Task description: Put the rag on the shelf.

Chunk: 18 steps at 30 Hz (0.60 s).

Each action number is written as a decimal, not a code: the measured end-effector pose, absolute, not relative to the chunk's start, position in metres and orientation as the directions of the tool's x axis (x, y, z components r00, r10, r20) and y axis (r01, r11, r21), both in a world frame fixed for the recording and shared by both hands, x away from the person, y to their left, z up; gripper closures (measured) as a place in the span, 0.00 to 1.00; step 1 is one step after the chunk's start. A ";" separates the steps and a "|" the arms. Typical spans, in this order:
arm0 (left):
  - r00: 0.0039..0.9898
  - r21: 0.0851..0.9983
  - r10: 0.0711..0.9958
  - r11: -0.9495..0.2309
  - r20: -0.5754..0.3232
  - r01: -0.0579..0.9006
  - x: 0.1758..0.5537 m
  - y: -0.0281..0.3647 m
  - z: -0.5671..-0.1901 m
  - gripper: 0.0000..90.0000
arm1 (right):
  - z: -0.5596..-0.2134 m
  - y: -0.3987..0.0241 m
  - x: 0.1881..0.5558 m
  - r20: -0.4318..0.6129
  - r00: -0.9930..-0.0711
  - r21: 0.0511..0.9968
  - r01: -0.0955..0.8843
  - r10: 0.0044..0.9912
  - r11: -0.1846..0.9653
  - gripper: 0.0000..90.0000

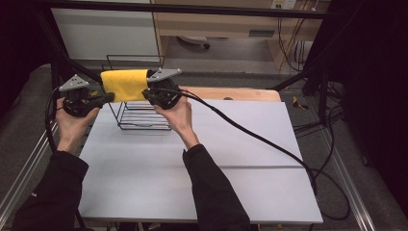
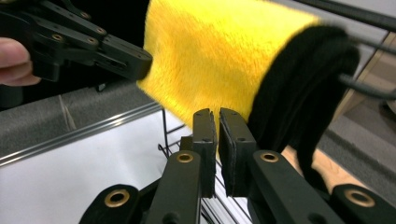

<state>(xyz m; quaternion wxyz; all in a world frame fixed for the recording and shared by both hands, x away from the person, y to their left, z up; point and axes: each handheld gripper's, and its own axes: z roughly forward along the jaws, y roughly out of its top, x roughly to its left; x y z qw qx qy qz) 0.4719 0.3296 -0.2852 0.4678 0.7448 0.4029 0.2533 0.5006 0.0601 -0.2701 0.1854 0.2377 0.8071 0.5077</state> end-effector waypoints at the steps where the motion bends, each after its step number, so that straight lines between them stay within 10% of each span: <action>1: 0.548 0.901 0.837 -0.237 -0.001 0.364 0.472 0.329 -0.286 1.00 | -0.271 0.061 0.501 -0.059 -0.818 0.908 0.194 0.572 0.371 0.95; 18: 0.586 0.878 0.810 -0.296 0.023 0.376 0.440 0.328 -0.298 0.75 | -0.264 0.011 0.470 -0.001 -0.825 0.923 0.216 0.565 0.317 0.67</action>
